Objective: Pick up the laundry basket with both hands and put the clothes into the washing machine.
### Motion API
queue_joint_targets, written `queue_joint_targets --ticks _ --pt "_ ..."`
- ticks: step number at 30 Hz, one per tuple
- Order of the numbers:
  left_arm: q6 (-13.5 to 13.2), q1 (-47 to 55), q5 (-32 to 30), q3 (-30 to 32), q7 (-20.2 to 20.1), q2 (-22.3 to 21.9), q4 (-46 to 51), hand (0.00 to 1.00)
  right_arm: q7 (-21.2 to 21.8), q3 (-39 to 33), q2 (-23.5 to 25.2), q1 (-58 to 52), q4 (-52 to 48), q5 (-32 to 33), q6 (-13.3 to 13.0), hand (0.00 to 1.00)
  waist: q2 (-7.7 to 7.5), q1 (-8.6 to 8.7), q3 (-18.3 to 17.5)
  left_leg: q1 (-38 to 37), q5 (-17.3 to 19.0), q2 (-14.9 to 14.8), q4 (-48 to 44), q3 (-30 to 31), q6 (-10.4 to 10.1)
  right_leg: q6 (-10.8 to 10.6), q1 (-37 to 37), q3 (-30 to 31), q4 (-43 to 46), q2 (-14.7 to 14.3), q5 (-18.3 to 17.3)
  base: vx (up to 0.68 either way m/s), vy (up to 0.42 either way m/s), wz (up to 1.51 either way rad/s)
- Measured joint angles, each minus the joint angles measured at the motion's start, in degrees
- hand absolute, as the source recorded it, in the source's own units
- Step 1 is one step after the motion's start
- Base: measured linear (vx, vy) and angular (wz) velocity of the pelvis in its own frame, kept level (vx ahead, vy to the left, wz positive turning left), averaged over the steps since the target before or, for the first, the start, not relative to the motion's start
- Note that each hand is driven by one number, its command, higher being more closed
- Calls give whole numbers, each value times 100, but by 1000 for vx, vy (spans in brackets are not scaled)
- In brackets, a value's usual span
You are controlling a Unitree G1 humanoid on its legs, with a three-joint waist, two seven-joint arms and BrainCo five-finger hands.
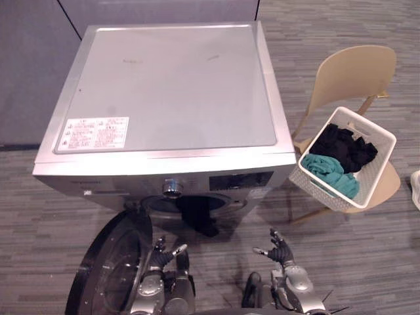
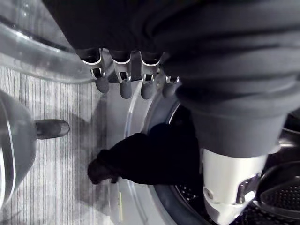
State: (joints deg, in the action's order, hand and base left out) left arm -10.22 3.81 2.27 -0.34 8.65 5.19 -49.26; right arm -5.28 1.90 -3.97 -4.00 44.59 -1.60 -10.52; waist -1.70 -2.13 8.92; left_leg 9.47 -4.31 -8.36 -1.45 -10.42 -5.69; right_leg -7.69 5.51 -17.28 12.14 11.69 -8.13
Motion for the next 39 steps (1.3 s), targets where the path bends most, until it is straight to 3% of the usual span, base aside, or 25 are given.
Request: queue_joint_targets --ticks 5,8,12,14,16,19,21,24,30,32,39 --pt "2 72 -297 -1 -103 23 -331 0 11 -27 6 -32 248 -3 23 0 -9 25 -311 -629 -199 189 672 -72 35 -93 -496 -16 -533 -44 182 32 46 -3" --pt "3 165 -306 -5 -105 24 -385 0 15 -27 5 26 369 -4 35 0 -15 121 -318 -681 -206 214 683 -50 40 -95 -554 -31 -549 -32 183 13 16 2" --pt "43 146 -298 -8 -103 19 -534 0 13 -25 -13 95 474 -5 50 0 0 123 -243 -658 -208 223 676 -29 43 -94 -529 -46 -506 -23 183 -10 4 2" --pt "43 -162 -270 0 -102 47 -525 0 -11 -26 -89 355 473 -5 64 0 -13 151 36 -142 -103 234 149 95 103 -64 -86 -62 -5 104 57 -113 27 23" --pt "37 -832 -49 63 -62 136 -435 0 -132 -23 -269 937 473 -5 82 0 7 163 655 940 233 212 -1043 285 183 -10 759 -44 990 299 -223 -209 32 33" --pt "34 -1473 308 93 109 207 -318 0 -279 35 -320 1506 243 3 84 0 7 144 1228 1995 696 23 -2430 395 240 36 1618 107 2032 368 -521 -283 38 3" --pt "19 -1714 517 108 201 164 -11 0 -400 123 -290 1592 -239 40 71 0 -26 129 1369 2750 1090 -114 -3286 425 257 28 2354 276 2870 469 -853 -341 3 -10" --pt "-15 -2017 687 229 299 74 220 0 -481 123 -192 1736 -720 79 75 0 -34 120 1477 3490 1189 -238 -3885 403 301 71 3173 471 3509 501 -1019 -209 -4 -18" --pt "-65 -3338 1118 624 560 -77 838 0 -894 -25 -48 2227 -2086 258 -27 0 -36 116 1798 5734 1255 -679 -5264 366 333 218 5536 868 4992 454 -1164 -224 -21 -17" --pt "-93 -3786 1123 805 656 -75 873 0 -1033 -208 59 2329 -2472 272 -41 0 -105 132 1892 6412 1292 -781 -5704 337 393 232 6307 1042 5503 453 -1223 -133 1 -14" --pt "-130 -4372 1404 1230 708 -74 926 0 -1124 -307 239 2216 -3332 253 -126 0 -104 139 1894 7751 1499 -963 -6692 500 526 272 7625 1299 6413 424 -1394 -51 22 -10"
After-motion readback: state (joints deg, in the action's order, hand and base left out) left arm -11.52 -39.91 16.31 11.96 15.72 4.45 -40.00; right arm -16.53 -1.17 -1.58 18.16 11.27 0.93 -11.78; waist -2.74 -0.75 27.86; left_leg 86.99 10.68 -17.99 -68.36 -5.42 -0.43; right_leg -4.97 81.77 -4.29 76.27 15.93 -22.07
